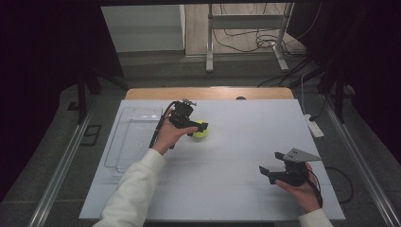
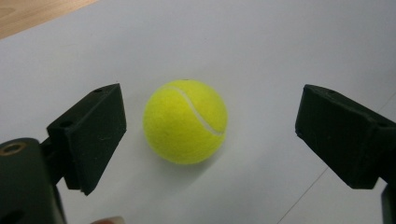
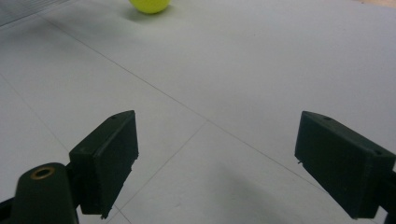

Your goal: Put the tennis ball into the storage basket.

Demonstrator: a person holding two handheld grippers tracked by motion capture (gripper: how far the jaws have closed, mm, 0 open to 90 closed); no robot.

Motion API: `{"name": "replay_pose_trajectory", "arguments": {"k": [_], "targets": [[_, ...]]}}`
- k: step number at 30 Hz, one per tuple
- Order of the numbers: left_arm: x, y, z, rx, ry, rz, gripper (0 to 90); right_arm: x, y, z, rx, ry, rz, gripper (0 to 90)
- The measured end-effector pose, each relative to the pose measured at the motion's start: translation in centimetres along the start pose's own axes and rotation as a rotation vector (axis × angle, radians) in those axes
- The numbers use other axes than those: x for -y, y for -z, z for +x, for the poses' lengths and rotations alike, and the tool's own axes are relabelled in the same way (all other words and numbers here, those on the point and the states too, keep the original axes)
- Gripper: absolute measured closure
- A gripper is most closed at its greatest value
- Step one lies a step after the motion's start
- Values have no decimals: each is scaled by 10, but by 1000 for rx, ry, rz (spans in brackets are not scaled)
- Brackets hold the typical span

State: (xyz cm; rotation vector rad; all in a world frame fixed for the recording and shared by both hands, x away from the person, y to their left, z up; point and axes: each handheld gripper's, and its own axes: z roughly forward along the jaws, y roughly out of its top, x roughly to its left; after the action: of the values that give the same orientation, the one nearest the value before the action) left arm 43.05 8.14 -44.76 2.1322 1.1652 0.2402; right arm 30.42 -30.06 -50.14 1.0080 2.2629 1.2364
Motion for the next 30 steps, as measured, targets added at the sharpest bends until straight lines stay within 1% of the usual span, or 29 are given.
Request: {"name": "replay_pose_trajectory", "arguments": {"k": [4, 16, 22, 30], "targets": [[-2, -3, 2, -4, 8, 3, 94, 0, 0, 0, 0, 0, 0, 140], [-4, -11, 4, -6, 13, 20, 92, 0, 0, 0, -2, 0, 4, 140], [-3, -21, 8, -12, 26, 45, 92, 0, 0, 0, -1, 1, 4, 140], [-3, -30, 11, -10, 40, 60, 91, 0, -1, 0, -1, 2, 6, 140]]}}
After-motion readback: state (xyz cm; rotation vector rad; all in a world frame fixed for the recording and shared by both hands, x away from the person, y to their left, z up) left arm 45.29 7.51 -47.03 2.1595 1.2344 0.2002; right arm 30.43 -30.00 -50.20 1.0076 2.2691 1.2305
